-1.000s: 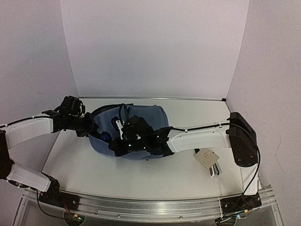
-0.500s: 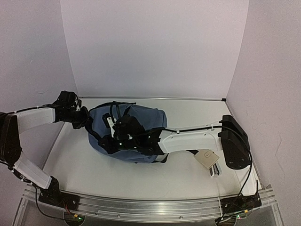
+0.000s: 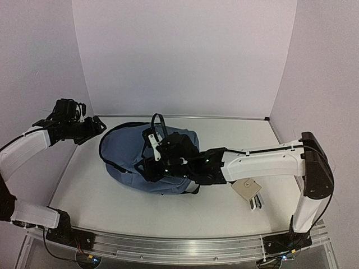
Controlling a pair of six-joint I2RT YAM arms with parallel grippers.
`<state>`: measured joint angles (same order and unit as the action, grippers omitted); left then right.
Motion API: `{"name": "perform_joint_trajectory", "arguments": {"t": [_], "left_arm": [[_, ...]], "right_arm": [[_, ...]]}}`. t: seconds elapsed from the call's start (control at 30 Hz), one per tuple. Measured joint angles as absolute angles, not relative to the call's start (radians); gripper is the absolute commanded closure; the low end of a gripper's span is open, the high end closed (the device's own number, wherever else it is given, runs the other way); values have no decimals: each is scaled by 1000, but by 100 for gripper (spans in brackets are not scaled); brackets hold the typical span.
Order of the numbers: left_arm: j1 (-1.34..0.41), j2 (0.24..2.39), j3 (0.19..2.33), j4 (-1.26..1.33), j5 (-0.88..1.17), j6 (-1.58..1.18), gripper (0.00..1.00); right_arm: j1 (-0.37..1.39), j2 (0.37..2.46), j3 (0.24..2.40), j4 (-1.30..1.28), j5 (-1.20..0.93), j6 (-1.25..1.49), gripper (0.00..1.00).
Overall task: Pack the student bag
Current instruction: Zip the student bag at the center of the board.
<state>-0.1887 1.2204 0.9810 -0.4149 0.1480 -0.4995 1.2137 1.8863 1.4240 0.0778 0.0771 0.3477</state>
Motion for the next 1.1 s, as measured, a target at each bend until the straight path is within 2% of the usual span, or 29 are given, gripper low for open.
{"name": "perform_joint_trajectory", "arguments": {"t": [0.17,0.43,0.77,1.1], "left_arm": [[-202,1045,843,-422,231,-540,33],[-315,1060,714,-419,304,-585,51],[-370,1165,714,-392,304,-583,56],[-377,1172,711,-381,347,-577,62]], "right_arm": [[1214,1904,1420,56,85,326,46],[1214,1957,1420,45,74,312,48],[1214,1959,1420,42,58,319,50],[1214,1961,1420,43,52,323,52]]}}
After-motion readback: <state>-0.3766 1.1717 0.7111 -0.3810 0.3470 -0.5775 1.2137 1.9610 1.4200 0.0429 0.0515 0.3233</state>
